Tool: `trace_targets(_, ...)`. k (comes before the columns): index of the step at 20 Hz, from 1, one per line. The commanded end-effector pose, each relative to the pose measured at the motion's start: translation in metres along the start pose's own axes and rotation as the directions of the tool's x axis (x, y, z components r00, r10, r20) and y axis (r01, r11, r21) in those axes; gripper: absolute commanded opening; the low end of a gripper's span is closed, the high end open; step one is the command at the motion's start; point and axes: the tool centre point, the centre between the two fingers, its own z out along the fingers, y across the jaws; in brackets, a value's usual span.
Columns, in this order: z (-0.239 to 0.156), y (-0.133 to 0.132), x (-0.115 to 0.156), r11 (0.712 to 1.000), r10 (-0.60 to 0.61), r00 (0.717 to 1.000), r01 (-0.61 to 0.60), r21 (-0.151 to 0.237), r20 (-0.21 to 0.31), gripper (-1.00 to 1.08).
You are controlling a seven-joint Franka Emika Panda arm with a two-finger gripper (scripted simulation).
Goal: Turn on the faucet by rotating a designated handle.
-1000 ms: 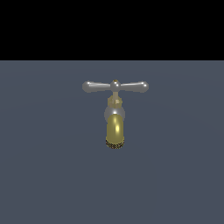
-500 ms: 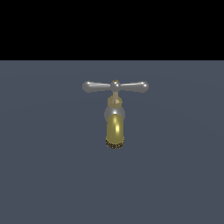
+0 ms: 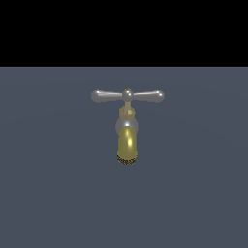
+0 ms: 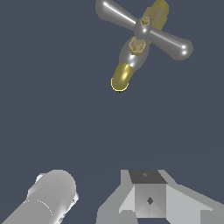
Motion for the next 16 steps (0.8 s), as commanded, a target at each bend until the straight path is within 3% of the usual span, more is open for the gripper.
trace_targets(1, 0.011, 0.010, 0.003, 0.998, -0.060, 0.998, 0.060, -0.002, 0.002, -1.00)
trace_targets(8, 0.039, 0.035, 0.015, 0.975, -0.221, 0.975, 0.221, -0.005, 0.007, -1.00)
trace_targets(16, 0.071, 0.061, 0.034, 0.919, -0.394, 0.919, 0.394, -0.008, 0.013, -1.00)
